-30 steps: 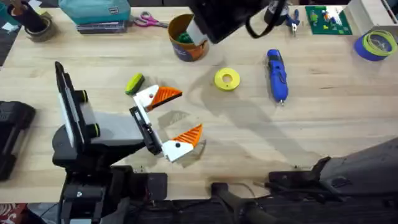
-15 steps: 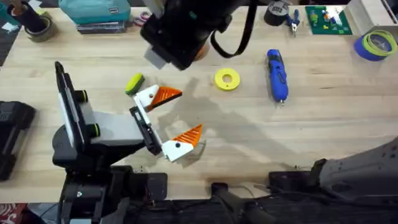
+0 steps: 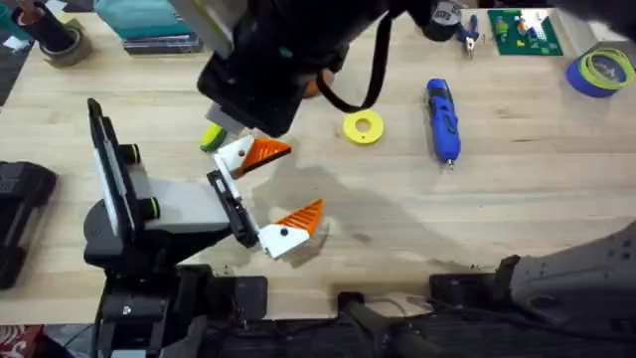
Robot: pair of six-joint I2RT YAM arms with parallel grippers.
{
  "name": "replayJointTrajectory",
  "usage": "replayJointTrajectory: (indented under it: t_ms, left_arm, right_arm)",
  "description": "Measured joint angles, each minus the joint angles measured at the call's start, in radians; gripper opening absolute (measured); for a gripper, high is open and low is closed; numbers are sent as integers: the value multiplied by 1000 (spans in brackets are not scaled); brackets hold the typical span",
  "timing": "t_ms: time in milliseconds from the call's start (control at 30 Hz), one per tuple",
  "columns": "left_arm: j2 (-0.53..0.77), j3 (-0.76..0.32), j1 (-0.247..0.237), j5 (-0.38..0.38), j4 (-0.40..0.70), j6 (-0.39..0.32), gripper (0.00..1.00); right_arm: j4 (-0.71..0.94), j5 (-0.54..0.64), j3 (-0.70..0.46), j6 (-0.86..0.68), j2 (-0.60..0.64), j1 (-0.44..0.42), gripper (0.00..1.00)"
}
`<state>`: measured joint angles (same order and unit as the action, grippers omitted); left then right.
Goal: Pick up the gripper from the table and insert it into the empty holder that is missing its gripper. Then pick up a screw, insert it into the mounting hole, and use the screwdriver to tighten it. Finally, clean up the table by picking up the vegetable and placing it into the bucket.
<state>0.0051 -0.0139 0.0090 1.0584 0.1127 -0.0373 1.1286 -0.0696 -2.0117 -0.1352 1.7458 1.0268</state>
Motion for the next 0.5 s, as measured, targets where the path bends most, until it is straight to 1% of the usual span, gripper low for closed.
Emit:
replayJointTrajectory:
  t_ms: [200, 500]
  left_arm:
    - [0, 0, 0, 0, 0, 0, 986]
    - [0, 0, 0, 0, 0, 0, 985]
  right_arm:
    - [0, 0, 0, -30, 0, 21, 5]
    - [0, 0, 0, -37, 0, 27, 5]
